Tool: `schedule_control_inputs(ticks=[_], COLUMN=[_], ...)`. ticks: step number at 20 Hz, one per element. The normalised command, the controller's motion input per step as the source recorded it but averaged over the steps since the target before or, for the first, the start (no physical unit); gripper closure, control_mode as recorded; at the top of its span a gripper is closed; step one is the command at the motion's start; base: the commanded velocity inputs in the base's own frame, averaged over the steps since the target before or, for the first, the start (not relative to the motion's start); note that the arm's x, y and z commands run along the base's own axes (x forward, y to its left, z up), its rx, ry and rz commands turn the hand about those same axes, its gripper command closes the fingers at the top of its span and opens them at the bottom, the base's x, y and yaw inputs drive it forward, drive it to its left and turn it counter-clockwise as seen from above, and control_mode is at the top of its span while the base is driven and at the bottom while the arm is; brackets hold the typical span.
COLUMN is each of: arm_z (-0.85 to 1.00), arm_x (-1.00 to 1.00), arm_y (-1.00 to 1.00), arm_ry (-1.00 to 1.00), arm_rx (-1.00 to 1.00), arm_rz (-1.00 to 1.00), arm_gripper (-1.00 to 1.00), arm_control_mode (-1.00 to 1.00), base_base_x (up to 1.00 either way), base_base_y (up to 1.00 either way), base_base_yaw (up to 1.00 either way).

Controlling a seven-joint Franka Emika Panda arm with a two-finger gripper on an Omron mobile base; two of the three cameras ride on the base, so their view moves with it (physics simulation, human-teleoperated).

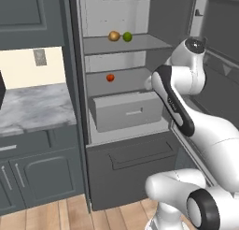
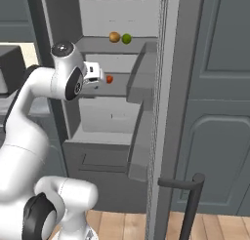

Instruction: Place the potato in the correct fridge rack based on whether it is a fruit or vegetable. Finally, close the fridge door.

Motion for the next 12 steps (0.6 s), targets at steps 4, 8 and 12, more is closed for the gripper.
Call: schedule_control_inputs(ticks=[4, 8, 12], arm_z=[0.0, 0.0, -0.01], arm_x=[0.0, 0.0, 0.0], arm_y=[0.0, 0.0, 0.0], arm_ry=[0.0, 0.0, 0.0], arm_rx=[0.0, 0.0, 0.0], arm_rz=[0.0, 0.0, 0.0], arm_gripper=[-1.0, -1.0, -1.0], arm_control_mode=[1.0, 1.0, -1.0], base_base_x=[-0.43, -0.11, 0.0], base_base_y=[-0.02, -0.01, 0.0], base_base_yaw=[0.01, 0.0, 0.0])
